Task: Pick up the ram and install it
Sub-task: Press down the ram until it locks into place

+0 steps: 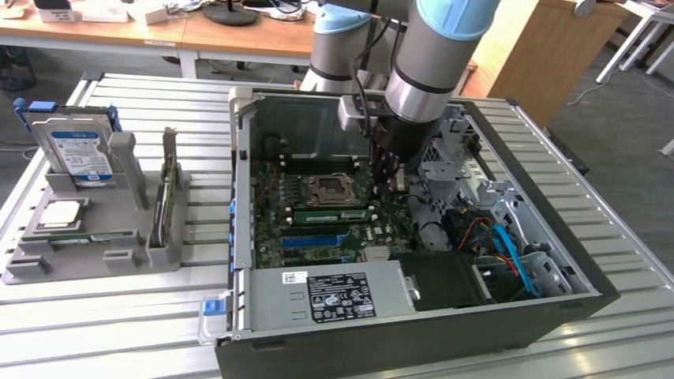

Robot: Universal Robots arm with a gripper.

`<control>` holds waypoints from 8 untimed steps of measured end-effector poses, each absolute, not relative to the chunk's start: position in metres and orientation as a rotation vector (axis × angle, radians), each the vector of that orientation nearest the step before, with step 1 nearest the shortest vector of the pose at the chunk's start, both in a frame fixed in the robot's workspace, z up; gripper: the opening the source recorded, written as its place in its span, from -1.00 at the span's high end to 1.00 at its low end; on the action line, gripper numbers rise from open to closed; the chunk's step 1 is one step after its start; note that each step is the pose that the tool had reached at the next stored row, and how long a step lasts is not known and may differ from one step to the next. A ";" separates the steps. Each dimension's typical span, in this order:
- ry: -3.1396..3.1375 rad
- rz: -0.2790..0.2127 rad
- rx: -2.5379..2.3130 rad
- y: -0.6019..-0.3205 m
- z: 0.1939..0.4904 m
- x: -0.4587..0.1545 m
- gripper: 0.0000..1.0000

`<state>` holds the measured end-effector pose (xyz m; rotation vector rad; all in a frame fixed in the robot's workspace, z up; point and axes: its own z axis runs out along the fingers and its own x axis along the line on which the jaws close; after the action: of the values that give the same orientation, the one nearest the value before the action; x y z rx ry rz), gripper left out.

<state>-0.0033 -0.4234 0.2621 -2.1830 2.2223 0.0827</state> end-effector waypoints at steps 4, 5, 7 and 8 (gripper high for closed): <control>2.224 0.086 -2.184 -0.423 0.262 -0.002 0.80; 2.224 0.087 -2.184 -0.423 0.262 -0.002 0.80; 2.225 0.087 -2.185 -0.423 0.262 -0.001 0.80; 2.225 0.088 -2.185 -0.423 0.261 -0.001 0.80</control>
<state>-0.0014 -0.4233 0.2615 -2.1845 2.2246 0.0877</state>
